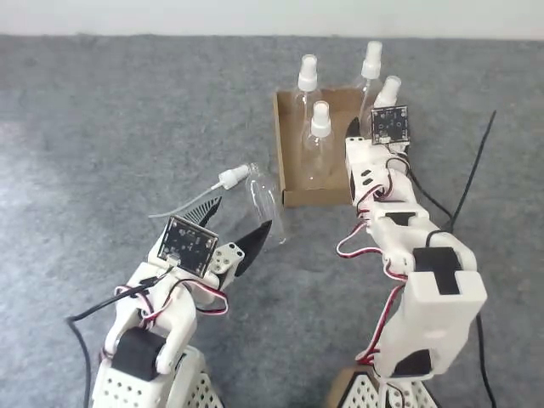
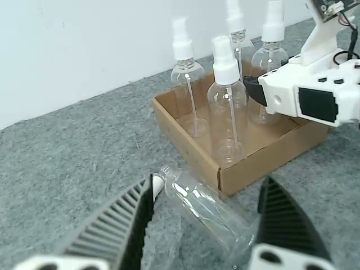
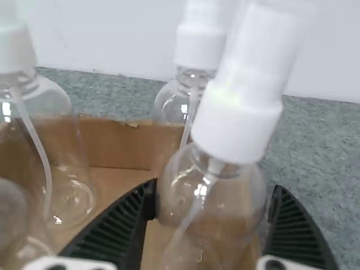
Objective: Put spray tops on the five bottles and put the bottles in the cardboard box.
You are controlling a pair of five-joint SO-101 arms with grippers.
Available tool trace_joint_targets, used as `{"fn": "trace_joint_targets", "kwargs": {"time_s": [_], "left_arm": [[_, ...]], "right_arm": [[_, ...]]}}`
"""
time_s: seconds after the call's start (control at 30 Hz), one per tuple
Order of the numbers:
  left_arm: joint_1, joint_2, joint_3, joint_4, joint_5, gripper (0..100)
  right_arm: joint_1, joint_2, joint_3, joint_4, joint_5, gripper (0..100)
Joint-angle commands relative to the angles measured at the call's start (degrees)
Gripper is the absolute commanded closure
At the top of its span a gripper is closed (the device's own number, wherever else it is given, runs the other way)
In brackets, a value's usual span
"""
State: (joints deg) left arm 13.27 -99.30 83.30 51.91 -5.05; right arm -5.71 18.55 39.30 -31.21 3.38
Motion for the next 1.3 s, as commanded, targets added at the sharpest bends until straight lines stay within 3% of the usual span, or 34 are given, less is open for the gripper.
{"fn": "trace_joint_targets", "kwargs": {"time_s": [0.0,0.47,0.67,1.27], "left_arm": [[-0.2,-0.4,-0.5,-1.6,-0.4,72],[-0.2,-0.4,-0.4,-1.8,-0.4,72],[-0.2,-0.4,-0.4,-1.8,-0.4,72],[-0.2,-0.4,-0.2,-1.8,-0.4,72]], "right_arm": [[0.2,-4.9,-0.9,-0.2,0.8,73.4],[0.6,-5.4,-3.7,-0.2,0.8,73.1],[0.1,-10.6,-3.1,6.1,0.4,73.0],[0.6,-16.4,-5.4,8.7,0.8,73.0]]}}
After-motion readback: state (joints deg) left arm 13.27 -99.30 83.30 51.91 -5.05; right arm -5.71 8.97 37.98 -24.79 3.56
